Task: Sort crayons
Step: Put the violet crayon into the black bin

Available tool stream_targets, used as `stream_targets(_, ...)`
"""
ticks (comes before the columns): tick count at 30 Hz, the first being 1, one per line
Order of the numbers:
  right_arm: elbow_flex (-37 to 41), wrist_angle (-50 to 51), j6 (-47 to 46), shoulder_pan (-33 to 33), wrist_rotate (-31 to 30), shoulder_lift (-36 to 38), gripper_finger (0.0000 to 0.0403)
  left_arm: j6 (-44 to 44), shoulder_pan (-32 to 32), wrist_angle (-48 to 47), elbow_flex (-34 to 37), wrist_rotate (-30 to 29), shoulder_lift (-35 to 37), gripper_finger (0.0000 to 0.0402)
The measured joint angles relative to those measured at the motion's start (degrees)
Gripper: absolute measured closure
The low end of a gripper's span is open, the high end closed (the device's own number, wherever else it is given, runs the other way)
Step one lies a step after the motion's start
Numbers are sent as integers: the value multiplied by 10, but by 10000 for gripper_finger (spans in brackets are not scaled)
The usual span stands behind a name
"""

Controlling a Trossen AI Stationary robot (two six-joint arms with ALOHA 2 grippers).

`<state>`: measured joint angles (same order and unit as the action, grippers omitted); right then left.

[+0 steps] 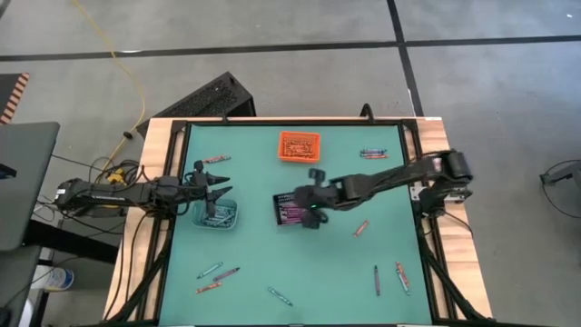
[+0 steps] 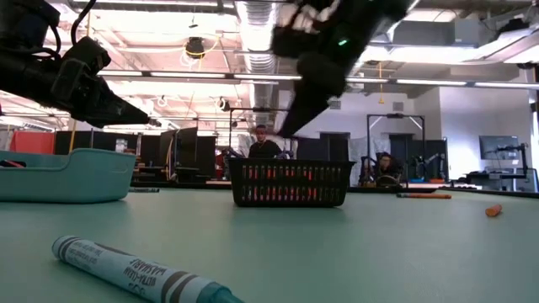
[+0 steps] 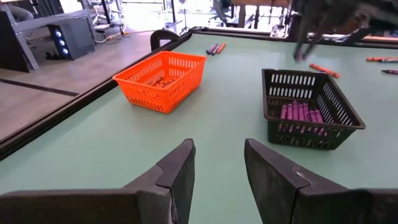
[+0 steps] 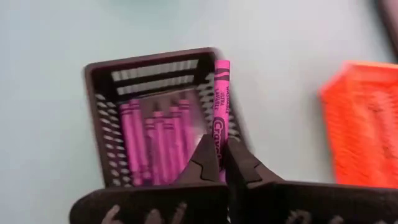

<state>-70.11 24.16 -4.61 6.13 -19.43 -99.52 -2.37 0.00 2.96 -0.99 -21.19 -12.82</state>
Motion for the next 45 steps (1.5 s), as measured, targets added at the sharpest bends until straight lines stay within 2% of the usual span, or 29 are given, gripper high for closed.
stream_targets(4, -84, 44, 19, 0, 24, -85, 401, 0, 0, 0, 0, 0, 0, 272)
stream_targets(8, -166, 126, 6, -2, 15, -159, 401, 0, 0, 0, 0, 0, 0, 272)
stream_targets(14, -248, 213, -18, -7, -6, -217, 402, 0, 0, 0, 0, 0, 0, 272)
stream_targets(23, -255, 254, -104, -30, -20, -223, 402, 0, 0, 0, 0, 0, 0, 272)
stream_targets(34, -255, 251, -42, 6, 2, -206, 382, 0, 0, 0, 0, 0, 0, 272)
stream_targets(45, -255, 266, -62, 13, 1, -205, 341, 0, 0, 0, 0, 0, 0, 272)
